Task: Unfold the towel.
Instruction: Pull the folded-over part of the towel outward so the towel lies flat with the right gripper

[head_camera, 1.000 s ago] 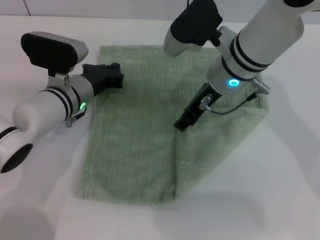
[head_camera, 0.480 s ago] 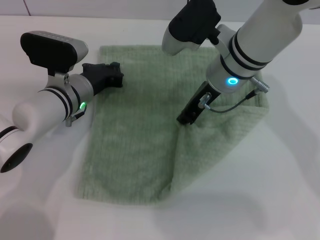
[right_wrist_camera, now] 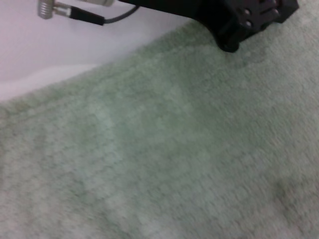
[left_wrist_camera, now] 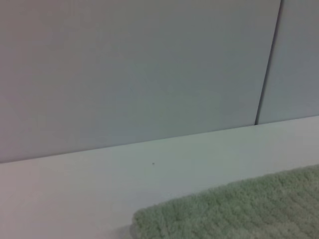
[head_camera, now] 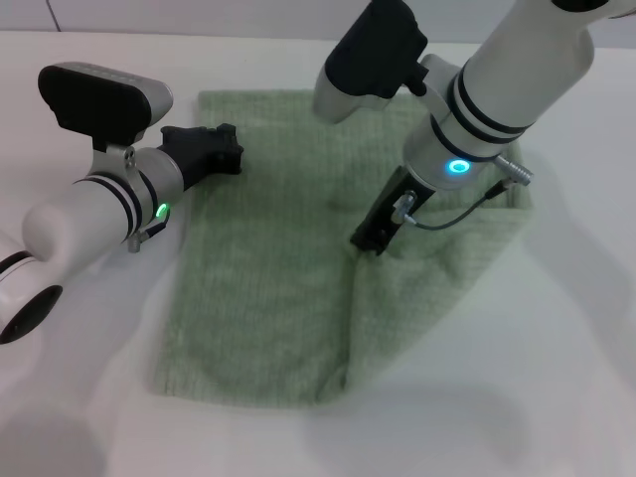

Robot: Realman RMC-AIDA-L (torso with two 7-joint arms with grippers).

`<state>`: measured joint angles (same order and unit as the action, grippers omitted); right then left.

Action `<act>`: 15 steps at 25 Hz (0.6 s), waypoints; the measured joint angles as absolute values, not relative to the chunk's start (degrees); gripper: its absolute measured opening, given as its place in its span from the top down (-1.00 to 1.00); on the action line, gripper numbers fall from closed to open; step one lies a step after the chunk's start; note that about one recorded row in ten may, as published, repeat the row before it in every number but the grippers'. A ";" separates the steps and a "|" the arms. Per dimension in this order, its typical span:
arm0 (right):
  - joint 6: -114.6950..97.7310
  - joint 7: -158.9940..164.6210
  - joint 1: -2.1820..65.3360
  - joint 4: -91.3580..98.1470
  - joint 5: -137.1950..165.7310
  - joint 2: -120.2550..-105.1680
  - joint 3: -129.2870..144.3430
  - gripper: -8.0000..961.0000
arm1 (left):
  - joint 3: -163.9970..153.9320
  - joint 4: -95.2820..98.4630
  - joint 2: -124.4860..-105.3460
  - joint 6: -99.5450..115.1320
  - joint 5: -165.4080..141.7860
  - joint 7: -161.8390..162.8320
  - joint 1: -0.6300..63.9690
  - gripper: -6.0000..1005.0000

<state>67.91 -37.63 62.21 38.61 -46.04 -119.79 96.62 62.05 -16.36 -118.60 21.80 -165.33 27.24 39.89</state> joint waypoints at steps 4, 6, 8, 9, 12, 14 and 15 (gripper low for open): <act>71.13 -35.79 59.48 45.94 -45.32 -119.49 97.26 0.93 | 62.05 -16.36 -118.57 21.80 -165.32 27.24 39.66 0.96; 74.15 -34.23 57.37 52.38 -43.89 -119.36 97.34 0.94 | 62.05 -16.35 -118.56 21.80 -165.32 27.24 39.48 0.96; 77.16 -33.09 55.94 57.10 -42.35 -119.35 97.36 0.94 | 62.05 -16.34 -118.56 21.89 -165.32 27.24 39.41 0.96; 79.15 -32.57 55.22 59.50 -41.60 -119.35 97.38 0.94 | 62.05 -16.35 -118.56 22.00 -165.32 27.24 39.39 0.96; 86.41 -30.76 52.48 68.18 -40.03 -119.35 97.40 0.94 | 62.05 -16.75 -118.56 22.23 -165.32 27.24 39.25 0.96; 87.96 -30.17 51.66 70.15 -39.77 -119.35 97.42 0.94 | 62.05 -17.05 -118.52 22.26 -165.32 27.24 39.13 0.96; 90.86 -28.81 49.80 74.74 -39.41 -119.35 97.51 0.94 | 62.05 -17.27 -118.50 22.28 -165.32 27.24 39.10 0.96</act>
<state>90.86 -28.81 49.80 74.74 -39.41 -119.35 97.51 62.05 -17.27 -118.50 22.28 -165.32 27.24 39.10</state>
